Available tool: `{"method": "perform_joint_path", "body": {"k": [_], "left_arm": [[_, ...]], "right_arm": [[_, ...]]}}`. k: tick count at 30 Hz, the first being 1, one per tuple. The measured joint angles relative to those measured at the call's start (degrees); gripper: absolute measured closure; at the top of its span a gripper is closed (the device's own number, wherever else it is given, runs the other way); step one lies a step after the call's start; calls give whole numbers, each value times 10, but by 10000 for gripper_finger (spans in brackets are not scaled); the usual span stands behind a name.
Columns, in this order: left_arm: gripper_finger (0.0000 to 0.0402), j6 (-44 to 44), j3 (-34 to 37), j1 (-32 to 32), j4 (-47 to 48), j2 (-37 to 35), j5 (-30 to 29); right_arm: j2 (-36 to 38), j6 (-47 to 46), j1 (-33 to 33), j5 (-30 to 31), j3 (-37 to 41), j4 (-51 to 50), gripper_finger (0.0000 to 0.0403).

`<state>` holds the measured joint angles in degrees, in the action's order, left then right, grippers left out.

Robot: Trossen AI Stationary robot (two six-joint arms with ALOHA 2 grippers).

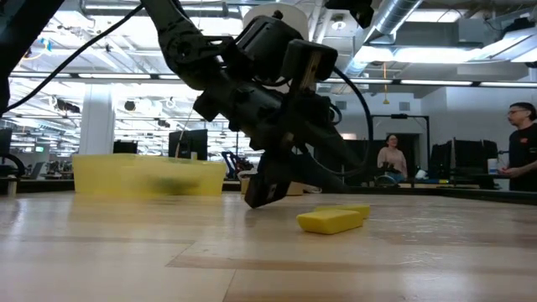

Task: Pick & Place School Supplies
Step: Put the eraser into the bottom left black bin

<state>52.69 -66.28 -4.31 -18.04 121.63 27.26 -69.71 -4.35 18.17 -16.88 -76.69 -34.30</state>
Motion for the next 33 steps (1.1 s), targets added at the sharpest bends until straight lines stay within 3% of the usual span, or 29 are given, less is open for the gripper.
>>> {"method": "perform_joint_path", "body": {"k": [26,33], "left_arm": [[297,-47,-4,-11,67,22,-20],[297,-52,-5,-11,88,20,-49]], "right_arm": [[0,3,0,0,0,0,285],[0,3,0,0,0,0,285]]}}
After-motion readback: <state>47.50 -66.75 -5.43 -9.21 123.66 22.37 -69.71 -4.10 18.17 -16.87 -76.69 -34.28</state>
